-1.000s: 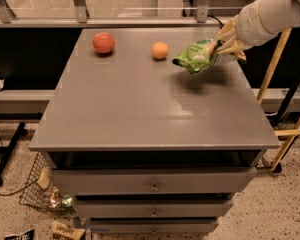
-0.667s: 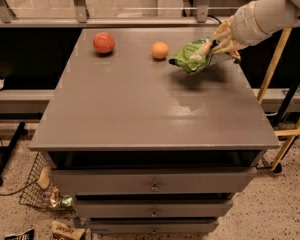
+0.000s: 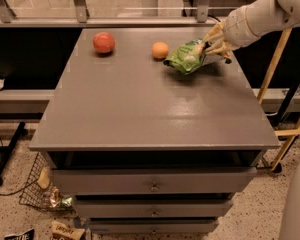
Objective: Move green rice chip bag near orange
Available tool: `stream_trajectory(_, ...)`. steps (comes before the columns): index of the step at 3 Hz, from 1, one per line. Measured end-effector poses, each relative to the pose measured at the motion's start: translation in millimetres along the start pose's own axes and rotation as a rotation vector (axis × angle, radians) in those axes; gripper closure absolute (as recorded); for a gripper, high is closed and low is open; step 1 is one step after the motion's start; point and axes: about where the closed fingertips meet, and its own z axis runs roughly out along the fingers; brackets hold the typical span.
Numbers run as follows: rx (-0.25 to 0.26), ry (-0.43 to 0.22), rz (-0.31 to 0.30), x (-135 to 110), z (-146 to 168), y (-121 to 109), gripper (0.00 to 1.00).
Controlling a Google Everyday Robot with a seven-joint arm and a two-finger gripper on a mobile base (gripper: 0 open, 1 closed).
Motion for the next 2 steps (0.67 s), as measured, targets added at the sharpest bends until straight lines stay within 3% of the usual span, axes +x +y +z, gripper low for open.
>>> stream_trajectory(1, -0.003, -0.015, 0.006, 3.0, 9.7, -1.4, 1.00)
stream_trajectory(2, -0.007, -0.018, 0.005, 2.0, 13.1, -0.6, 0.82)
